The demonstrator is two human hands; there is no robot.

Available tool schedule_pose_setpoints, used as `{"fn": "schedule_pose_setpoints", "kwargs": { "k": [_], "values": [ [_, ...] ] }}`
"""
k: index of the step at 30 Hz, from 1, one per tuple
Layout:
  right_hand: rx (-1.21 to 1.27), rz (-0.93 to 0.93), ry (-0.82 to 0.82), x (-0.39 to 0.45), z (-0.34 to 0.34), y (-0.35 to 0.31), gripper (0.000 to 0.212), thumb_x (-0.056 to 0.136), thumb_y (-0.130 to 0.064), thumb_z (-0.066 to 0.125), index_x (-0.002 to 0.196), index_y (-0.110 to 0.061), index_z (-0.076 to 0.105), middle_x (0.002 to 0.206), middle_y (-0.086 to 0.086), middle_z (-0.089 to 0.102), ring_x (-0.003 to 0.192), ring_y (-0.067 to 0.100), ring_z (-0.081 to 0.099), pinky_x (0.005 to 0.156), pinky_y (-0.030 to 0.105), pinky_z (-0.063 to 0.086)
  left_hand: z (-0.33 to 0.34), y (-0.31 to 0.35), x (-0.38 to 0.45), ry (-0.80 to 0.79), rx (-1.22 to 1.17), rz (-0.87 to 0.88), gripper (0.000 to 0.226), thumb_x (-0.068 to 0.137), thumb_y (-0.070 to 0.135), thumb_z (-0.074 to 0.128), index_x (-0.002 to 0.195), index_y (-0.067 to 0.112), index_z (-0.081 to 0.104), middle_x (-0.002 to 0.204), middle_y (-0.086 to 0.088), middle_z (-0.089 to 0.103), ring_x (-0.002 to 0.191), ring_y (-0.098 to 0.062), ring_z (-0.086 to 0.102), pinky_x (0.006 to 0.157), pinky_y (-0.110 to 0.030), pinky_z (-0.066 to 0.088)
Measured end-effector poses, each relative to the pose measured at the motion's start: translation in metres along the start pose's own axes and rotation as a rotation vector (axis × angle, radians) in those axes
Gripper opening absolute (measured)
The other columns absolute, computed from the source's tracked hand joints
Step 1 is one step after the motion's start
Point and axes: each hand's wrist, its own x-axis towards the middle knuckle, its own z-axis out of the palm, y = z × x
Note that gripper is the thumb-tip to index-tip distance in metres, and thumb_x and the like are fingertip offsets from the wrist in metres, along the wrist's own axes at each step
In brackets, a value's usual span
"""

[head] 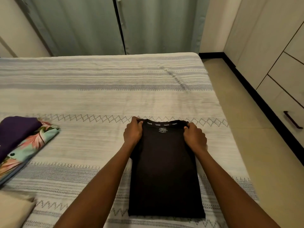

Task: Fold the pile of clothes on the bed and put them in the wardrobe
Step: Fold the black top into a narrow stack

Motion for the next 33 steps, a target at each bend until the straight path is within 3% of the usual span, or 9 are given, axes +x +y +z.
{"fn": "schedule_pose_setpoints", "kwargs": {
  "k": [8, 14, 17, 22, 26, 28, 30, 31, 33],
  "values": [
    [0.107, 0.013, 0.030, -0.008, -0.007, -0.002, 0.042, 0.103, -0.040, 0.043, 0.134, -0.013, 0.051, 0.133, 0.013, 0.055, 0.118, 0.035, 0.055, 0.094, 0.043, 0.043, -0.007, 0.006, -0.014, 0.033, -0.141, -0.079, 0.041, 0.100, 0.046, 0.047, 0.126, 0.015, 0.043, 0.112, -0.012, 0.065, 0.108, -0.032, 0.060, 0.083, -0.039, 0.045],
    [0.091, -0.165, 0.076, -0.073, 0.005, 0.015, 0.057, 0.101, -0.041, 0.049, 0.150, -0.014, 0.037, 0.148, 0.011, 0.038, 0.132, 0.033, 0.042, 0.105, 0.047, 0.042, -0.006, -0.004, -0.089, 0.137, 0.142, 0.241, 0.034, 0.099, 0.034, 0.050, 0.127, 0.013, 0.055, 0.128, -0.009, 0.057, 0.115, -0.030, 0.054, 0.097, -0.042, 0.042],
    [0.173, -0.217, 0.018, -0.118, 0.012, 0.035, 0.067, 0.099, -0.050, 0.049, 0.155, -0.020, 0.029, 0.160, 0.008, 0.023, 0.144, 0.028, 0.031, 0.115, 0.044, 0.034, -0.006, -0.031, -0.137, 0.076, 0.198, 0.431, 0.042, 0.098, 0.045, 0.041, 0.124, 0.019, 0.061, 0.137, -0.004, 0.056, 0.130, -0.026, 0.049, 0.107, -0.041, 0.037],
    [-0.142, -0.468, -0.181, -0.196, 0.007, 0.082, 0.087, 0.080, -0.090, 0.024, 0.154, -0.050, 0.003, 0.162, -0.011, -0.022, 0.149, 0.013, -0.018, 0.123, 0.041, -0.002, -0.022, -0.083, -0.217, -0.264, 0.337, 0.526, 0.078, 0.088, 0.082, 0.011, 0.154, 0.043, 0.022, 0.165, 0.013, 0.003, 0.153, -0.013, -0.010, 0.121, -0.035, -0.011],
    [-0.374, -0.563, -0.237, -0.235, -0.004, 0.113, 0.089, 0.079, -0.093, 0.026, 0.152, -0.053, -0.005, 0.159, -0.016, -0.027, 0.148, 0.014, -0.028, 0.123, 0.041, -0.010, -0.048, -0.107, -0.247, -0.357, 0.548, 0.551, 0.088, 0.084, 0.087, 0.030, 0.154, 0.046, -0.006, 0.160, 0.013, -0.024, 0.146, -0.015, -0.027, 0.120, -0.040, -0.018],
    [-0.402, -0.575, -0.184, -0.246, -0.006, 0.121, 0.078, 0.089, -0.082, 0.027, 0.155, -0.047, 0.005, 0.162, -0.013, -0.013, 0.152, 0.016, -0.015, 0.124, 0.039, -0.003, -0.053, -0.113, -0.255, -0.324, 0.586, 0.547, 0.079, 0.089, 0.080, 0.033, 0.155, 0.047, 0.003, 0.163, 0.010, -0.015, 0.149, -0.018, -0.013, 0.121, -0.043, -0.005],
    [-0.405, -0.571, -0.077, -0.256, -0.008, 0.122, 0.060, 0.097, -0.060, 0.038, 0.153, -0.039, 0.029, 0.162, -0.010, 0.020, 0.151, 0.020, 0.019, 0.121, 0.041, 0.018, -0.059, -0.112, -0.259, -0.210, 0.570, 0.628, 0.061, 0.095, 0.067, 0.034, 0.150, 0.043, 0.033, 0.163, 0.001, 0.022, 0.146, -0.027, 0.030, 0.115, -0.046, 0.029],
    [-0.420, -0.575, -0.036, -0.258, -0.007, 0.122, 0.055, 0.096, -0.045, 0.050, 0.149, -0.035, 0.041, 0.157, -0.007, 0.036, 0.144, 0.023, 0.037, 0.116, 0.043, 0.031, -0.061, -0.110, -0.259, -0.159, 0.543, 0.678, 0.053, 0.096, 0.059, 0.037, 0.142, 0.038, 0.050, 0.154, -0.002, 0.042, 0.131, -0.029, 0.053, 0.103, -0.045, 0.046],
    [-0.445, -0.572, 0.025, -0.260, -0.008, 0.117, 0.061, 0.081, -0.022, 0.074, 0.139, -0.028, 0.056, 0.143, -0.003, 0.056, 0.127, 0.026, 0.058, 0.100, 0.043, 0.048, -0.065, -0.104, -0.258, -0.072, 0.464, 0.726, 0.041, 0.096, 0.046, 0.045, 0.127, 0.030, 0.067, 0.138, -0.003, 0.060, 0.102, -0.028, 0.069, 0.079, -0.039, 0.058]
  ]
}}
